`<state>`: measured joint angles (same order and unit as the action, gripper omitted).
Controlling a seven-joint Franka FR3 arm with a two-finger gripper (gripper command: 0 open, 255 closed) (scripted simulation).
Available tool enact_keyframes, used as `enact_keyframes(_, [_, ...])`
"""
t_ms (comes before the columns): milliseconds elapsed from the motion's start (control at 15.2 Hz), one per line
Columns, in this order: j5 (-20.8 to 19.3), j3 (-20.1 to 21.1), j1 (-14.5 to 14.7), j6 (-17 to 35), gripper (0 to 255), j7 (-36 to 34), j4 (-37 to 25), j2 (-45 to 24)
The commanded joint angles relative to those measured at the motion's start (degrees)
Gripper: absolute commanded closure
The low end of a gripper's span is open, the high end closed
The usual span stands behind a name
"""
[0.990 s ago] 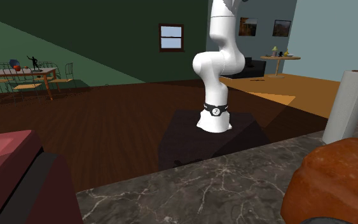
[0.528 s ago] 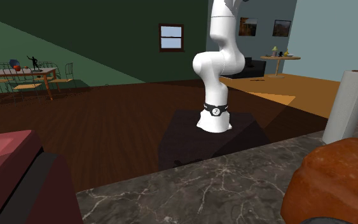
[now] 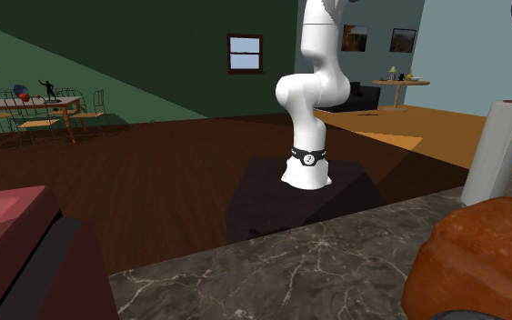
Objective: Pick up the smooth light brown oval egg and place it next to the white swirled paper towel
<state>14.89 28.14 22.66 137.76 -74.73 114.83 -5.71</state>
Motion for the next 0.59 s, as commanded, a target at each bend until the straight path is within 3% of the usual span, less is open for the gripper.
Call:
enact_keyframes(0, [-0.1,0.0,0.1,1.5,255,0.3,0.8,-0.8])
enact_keyframes(528, [-0.6,0.0,0.5,7.3,255,1.0,3.7,-3.9])
